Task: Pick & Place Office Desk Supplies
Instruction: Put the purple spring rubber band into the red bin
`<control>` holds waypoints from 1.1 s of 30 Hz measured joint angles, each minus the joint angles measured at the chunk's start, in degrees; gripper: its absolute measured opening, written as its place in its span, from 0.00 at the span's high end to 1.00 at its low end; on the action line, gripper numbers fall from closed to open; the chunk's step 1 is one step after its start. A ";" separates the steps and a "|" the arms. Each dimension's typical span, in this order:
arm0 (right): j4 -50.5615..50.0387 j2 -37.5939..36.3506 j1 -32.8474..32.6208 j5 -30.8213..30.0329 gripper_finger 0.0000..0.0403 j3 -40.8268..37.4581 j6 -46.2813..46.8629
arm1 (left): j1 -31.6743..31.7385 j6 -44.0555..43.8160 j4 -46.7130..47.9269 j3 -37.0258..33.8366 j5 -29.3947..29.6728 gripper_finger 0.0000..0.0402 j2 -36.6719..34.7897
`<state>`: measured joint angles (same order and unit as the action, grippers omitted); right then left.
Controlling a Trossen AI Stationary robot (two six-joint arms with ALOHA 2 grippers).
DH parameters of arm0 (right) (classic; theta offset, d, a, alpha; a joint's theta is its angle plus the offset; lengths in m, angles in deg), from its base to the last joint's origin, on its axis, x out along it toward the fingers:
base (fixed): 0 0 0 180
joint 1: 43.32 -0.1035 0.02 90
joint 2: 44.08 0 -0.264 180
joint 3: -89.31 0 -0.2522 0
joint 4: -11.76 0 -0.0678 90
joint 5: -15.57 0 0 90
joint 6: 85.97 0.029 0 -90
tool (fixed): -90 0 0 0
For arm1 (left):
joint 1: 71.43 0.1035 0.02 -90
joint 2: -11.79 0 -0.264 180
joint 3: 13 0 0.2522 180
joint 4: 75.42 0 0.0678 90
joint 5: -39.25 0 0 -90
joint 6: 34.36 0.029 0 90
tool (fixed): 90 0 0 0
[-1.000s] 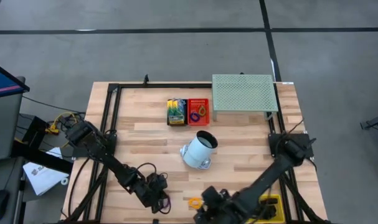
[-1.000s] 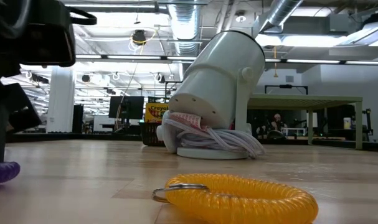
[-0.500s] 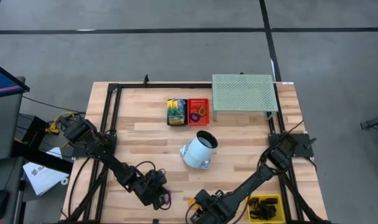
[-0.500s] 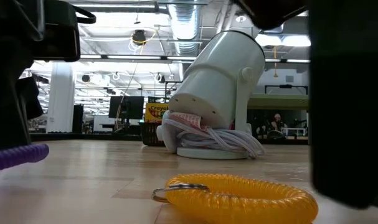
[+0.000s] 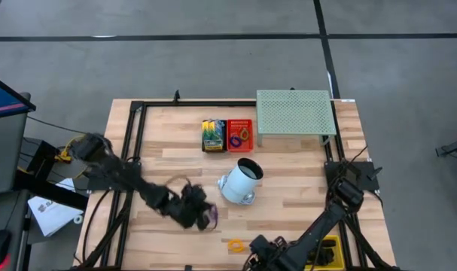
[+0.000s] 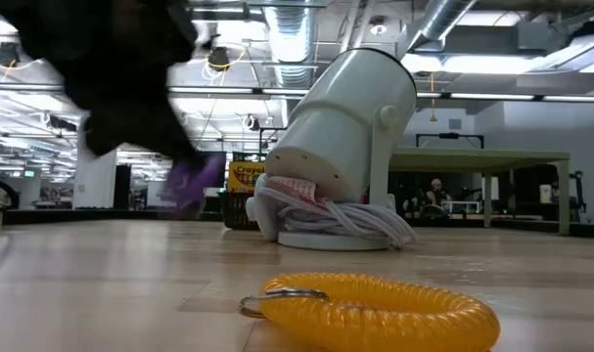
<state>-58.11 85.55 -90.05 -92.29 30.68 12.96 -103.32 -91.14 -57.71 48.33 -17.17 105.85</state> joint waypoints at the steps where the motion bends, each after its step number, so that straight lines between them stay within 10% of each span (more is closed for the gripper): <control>1: -0.17 -0.10 -0.24 -0.01 0.46 0.00 0.48 | 1.56 2.44 0.76 0.00 0.88 0.99 -2.39; 8: -1.30 -0.97 -0.53 -1.17 0.46 0.00 2.66 | 16.52 23.14 1.34 0.07 4.07 0.99 -20.78; 13: -1.48 -1.74 0.76 -1.96 0.46 0.00 2.33 | 35.91 33.77 -3.07 0.10 -9.78 0.99 -24.57; 21: -2.45 -4.13 3.10 -2.88 0.46 0.00 -0.89 | 52.25 41.91 -8.84 5.76 -32.43 0.99 -9.95; 33: -3.57 -6.26 5.95 -3.55 0.46 0.00 -3.06 | 56.88 45.94 -8.73 17.68 -37.58 0.99 9.64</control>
<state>-61.68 79.29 -84.10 -95.84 30.68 9.90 -46.44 -45.20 -66.45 66.01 -54.75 115.50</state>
